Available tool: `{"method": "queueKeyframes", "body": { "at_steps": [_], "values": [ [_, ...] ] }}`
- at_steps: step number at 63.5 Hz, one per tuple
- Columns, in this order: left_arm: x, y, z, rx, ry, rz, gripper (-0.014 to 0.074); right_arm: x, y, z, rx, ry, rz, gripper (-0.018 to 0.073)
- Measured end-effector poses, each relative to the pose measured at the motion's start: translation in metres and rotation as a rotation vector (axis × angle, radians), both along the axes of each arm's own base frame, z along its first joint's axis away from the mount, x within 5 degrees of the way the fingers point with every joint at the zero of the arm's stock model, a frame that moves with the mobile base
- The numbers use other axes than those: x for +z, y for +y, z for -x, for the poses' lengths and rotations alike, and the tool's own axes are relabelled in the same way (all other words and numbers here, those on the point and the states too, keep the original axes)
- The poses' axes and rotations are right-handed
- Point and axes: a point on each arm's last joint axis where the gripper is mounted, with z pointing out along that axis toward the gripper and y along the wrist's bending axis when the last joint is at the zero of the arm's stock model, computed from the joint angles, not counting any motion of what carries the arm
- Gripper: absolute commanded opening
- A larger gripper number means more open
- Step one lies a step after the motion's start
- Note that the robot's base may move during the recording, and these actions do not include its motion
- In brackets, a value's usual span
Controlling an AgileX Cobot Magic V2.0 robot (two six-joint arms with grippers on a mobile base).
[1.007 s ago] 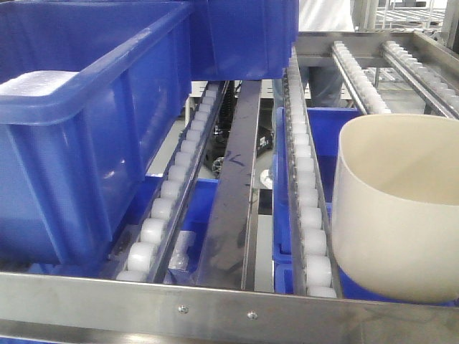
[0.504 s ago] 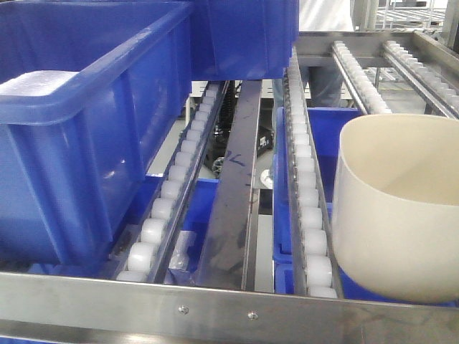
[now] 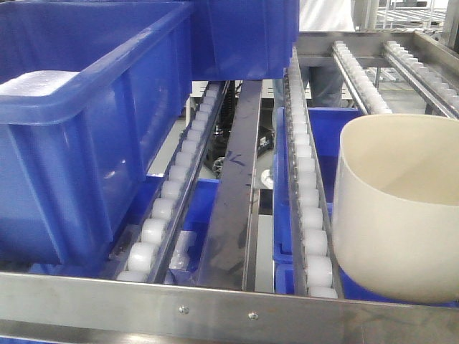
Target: Move white bin to right shelf second layer
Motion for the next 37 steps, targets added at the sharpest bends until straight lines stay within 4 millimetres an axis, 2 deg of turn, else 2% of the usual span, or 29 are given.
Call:
{"method": "queueKeyframes", "body": {
  "at_steps": [37],
  "values": [
    [0.0000,0.0000,0.0000,0.000,0.000,0.000,0.0085,0.0000,0.0000,0.0000,0.000,0.000,0.003,0.0055]
  ]
}}
